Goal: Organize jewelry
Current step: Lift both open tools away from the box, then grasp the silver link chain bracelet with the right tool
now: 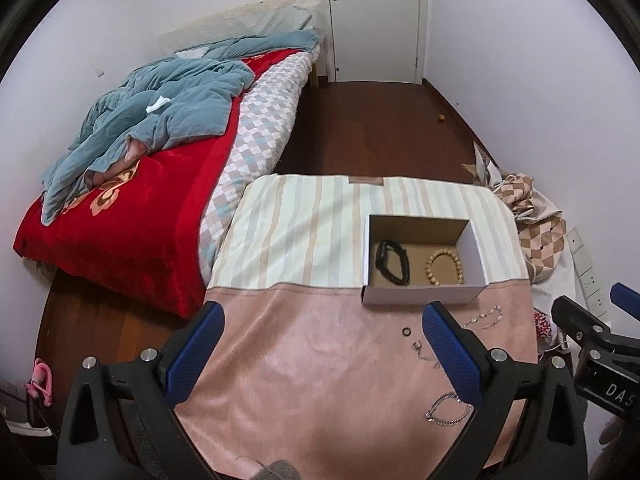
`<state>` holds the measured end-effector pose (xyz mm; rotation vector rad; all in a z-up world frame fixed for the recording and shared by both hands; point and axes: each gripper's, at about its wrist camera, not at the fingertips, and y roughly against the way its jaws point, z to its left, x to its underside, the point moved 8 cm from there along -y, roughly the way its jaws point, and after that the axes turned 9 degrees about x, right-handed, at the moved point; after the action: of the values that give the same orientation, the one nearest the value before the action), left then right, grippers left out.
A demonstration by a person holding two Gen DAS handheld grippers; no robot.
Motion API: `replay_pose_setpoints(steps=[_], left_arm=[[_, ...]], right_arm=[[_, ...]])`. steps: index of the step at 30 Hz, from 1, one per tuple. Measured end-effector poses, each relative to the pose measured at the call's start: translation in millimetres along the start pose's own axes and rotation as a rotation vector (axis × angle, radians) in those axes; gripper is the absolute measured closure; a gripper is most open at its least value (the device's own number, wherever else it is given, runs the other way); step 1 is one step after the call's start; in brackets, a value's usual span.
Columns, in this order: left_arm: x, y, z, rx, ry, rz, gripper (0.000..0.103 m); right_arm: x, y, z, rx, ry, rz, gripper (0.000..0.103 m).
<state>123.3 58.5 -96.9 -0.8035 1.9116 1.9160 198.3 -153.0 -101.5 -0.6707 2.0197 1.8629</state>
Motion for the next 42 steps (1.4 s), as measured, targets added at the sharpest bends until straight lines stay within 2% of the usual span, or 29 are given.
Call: replay_pose_setpoints(steps=[6,9,11,13,16,17,20,21,22,27,33,38,42], left_arm=[[52,-39,12,-0.061,-0.001,0.087,0.002],[87,-67,20,-0.086,0.012,0.162,0.002],[107,-82,21,-0.094,0.017,0.211,0.002],[122,-95,24,-0.107,0.015,0.245,0.002],[137,-107,27,-0.111,0.021,0.283,0.002],[139,-109,27,-0.111,0.021,0.289,0.002],[140,-115,22,-0.104,0.013,0.299,0.002],[139,-118,19,-0.098,0.007,0.299,0.002],[137,-121,15,-0.088,0.003,0.3,0.002],[119,-141,-12,-0.015,-0.007,0.301,0.002],[113,-178,-60,0.116,-0.045,0.356,0.003],[108,-194,-87,0.155,-0.093,0.354,0.004],[106,-202,-96,0.148,-0.13,0.349,0.03]], right_arm=[[57,-50,-3,-0.016,-0.008,0.135,0.004],[106,-96,3,-0.05,-0.008,0.258,0.004],[134,-121,7,-0.047,0.002,0.32,0.01],[162,-142,10,-0.048,0.005,0.379,0.023],[189,-164,13,-0.047,0.003,0.438,0.028],[188,-162,14,-0.029,0.016,0.396,0.031],[191,-161,19,0.003,0.059,0.36,0.051],[189,-159,20,0.0,0.065,0.33,0.082],[189,-160,19,-0.004,0.062,0.325,0.098],[175,-169,-8,-0.01,-0.033,0.313,0.099],[155,-182,-55,0.016,-0.127,0.305,0.099],[146,-189,-70,0.009,-0.164,0.309,0.099],[148,-195,-75,-0.001,-0.181,0.321,0.099]])
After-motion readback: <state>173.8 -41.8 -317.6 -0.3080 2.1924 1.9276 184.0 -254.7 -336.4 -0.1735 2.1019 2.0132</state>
